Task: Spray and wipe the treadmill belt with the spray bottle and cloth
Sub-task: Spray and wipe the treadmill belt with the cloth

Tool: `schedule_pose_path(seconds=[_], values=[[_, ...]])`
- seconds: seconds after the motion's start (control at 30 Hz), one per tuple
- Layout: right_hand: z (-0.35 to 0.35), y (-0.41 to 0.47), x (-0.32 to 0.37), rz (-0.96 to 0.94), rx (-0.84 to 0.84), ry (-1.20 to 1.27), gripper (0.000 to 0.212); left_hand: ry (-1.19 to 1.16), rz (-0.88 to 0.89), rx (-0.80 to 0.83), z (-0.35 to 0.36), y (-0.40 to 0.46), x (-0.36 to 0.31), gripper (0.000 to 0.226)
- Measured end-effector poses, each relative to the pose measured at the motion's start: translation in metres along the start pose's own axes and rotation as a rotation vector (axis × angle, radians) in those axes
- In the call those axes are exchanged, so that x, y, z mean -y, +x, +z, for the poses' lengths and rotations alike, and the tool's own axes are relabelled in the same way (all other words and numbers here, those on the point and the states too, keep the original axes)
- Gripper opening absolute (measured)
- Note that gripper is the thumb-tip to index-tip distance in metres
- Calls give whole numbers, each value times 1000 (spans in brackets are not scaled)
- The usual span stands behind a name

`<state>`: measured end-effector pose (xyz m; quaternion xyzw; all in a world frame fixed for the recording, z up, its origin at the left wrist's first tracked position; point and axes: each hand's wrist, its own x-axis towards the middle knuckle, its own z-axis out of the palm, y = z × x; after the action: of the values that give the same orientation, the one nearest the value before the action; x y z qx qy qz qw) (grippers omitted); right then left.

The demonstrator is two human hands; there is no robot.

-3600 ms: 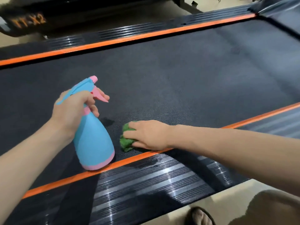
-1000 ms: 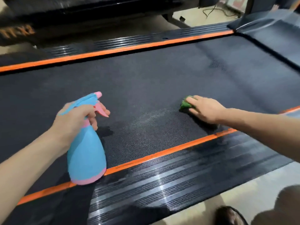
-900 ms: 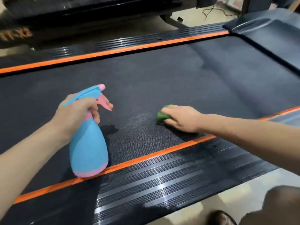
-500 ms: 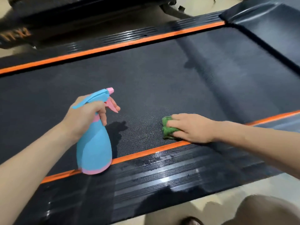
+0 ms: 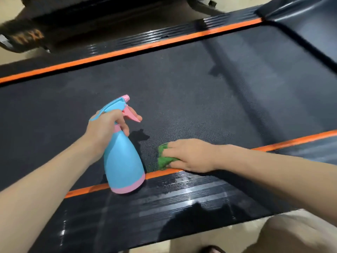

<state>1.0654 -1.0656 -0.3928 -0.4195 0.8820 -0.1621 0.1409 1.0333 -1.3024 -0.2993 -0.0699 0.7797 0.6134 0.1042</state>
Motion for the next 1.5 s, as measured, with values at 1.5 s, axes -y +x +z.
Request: schedule_pose_path(seconds=[1.5], values=[[-3, 71, -3, 668, -255, -225, 29, 215, 212, 356, -12, 7, -2, 41]])
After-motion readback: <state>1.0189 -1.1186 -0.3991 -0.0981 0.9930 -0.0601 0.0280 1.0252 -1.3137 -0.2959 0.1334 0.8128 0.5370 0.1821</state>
